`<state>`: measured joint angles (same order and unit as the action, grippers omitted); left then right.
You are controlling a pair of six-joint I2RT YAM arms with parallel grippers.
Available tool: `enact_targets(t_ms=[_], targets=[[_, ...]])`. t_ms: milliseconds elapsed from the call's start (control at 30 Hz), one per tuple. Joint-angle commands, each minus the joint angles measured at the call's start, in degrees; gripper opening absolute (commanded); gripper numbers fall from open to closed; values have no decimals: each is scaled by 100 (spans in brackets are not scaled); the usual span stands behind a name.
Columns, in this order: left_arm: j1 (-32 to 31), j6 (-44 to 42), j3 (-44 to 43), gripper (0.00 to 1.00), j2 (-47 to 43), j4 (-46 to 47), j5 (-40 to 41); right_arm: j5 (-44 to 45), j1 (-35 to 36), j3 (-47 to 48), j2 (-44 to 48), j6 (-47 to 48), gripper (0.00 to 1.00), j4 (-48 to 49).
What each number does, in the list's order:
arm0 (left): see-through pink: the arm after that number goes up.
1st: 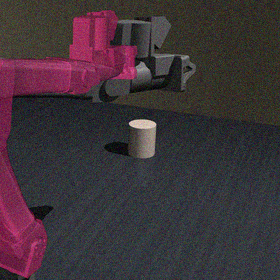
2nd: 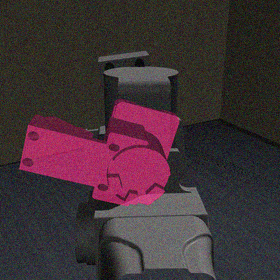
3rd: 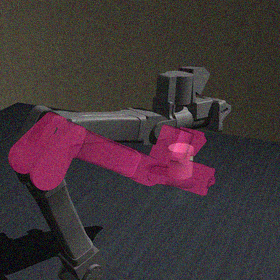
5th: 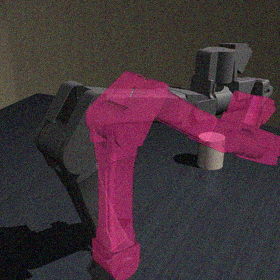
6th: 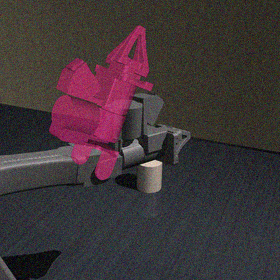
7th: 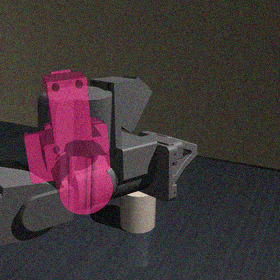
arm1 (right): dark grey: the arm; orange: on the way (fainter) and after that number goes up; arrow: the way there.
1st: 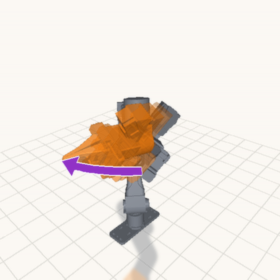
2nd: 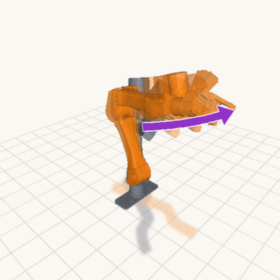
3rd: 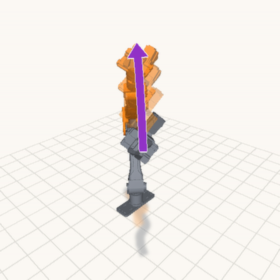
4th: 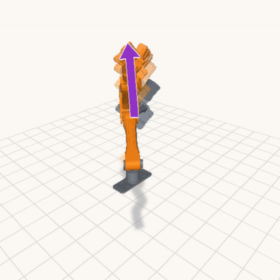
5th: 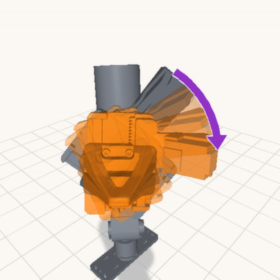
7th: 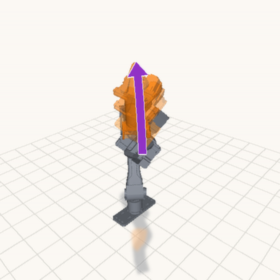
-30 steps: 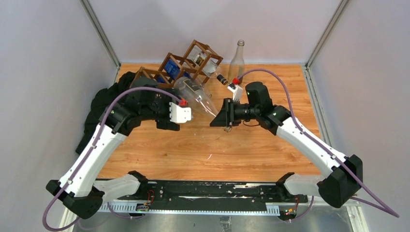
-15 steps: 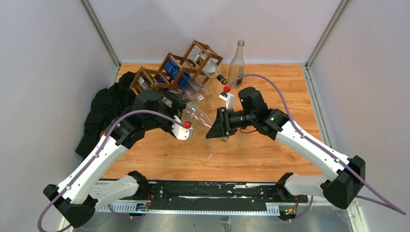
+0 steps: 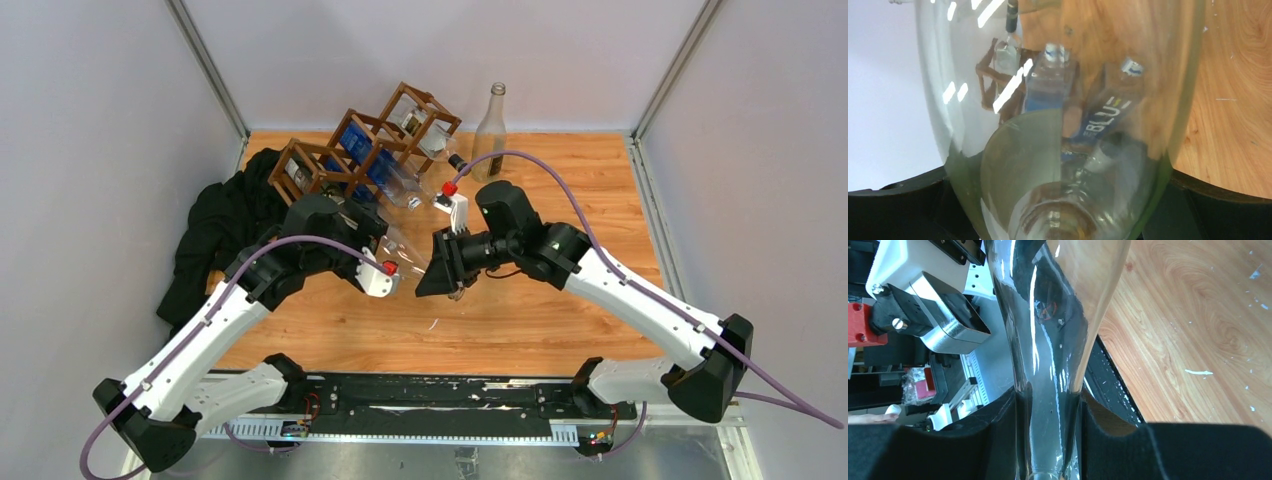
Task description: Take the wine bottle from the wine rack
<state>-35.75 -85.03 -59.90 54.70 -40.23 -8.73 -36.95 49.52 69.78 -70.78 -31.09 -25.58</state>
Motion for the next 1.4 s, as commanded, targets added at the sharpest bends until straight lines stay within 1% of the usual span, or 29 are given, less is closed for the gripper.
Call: enact_targets(t_ms=[0,33,67,100,133,167,200,233,267,300,400,467,667,900,1100,1300,1367], targets=[[-55,317,-181,98,198,65,-48,-367,163,519,155,599,0,930],[-55,494,-287,94,245,65,-63,-333,165,526,139,627,0,888],[-55,604,-336,87,297,70,-95,-271,164,534,129,667,0,824],[-55,730,-390,73,312,136,-123,-136,164,549,129,710,0,751],[-55,855,-388,58,298,255,-142,-16,164,560,135,744,4,675],[-55,987,-337,43,254,468,-149,107,164,558,155,789,14,602],[-55,1128,-262,24,193,734,-141,241,168,543,179,842,21,565],[-55,1230,-141,12,100,1030,-129,384,160,511,224,870,32,556],[-55,1307,-17,1,-2,1323,-129,537,157,466,272,889,45,550],[-55,1334,126,0,-99,1572,-138,680,160,416,331,896,56,557],[-60,1448,316,0,-307,1926,-211,1098,156,244,559,920,84,655],[-60,1586,323,0,-343,1976,-237,1345,155,175,708,954,91,692],[-55,2446,17,0,-284,1877,-209,1970,155,47,1181,999,95,881],[-56,3781,-382,0,-271,1709,-343,2520,155,-117,1558,1004,97,1114],[-55,4486,-566,0,-300,1588,-793,2545,159,-17,1501,928,98,1496],[-55,5196,-743,0,-230,1437,-999,2494,160,97,1249,776,98,2287],[-55,5426,-851,0,-150,1300,-1072,2463,155,104,1142,680,96,2490]])
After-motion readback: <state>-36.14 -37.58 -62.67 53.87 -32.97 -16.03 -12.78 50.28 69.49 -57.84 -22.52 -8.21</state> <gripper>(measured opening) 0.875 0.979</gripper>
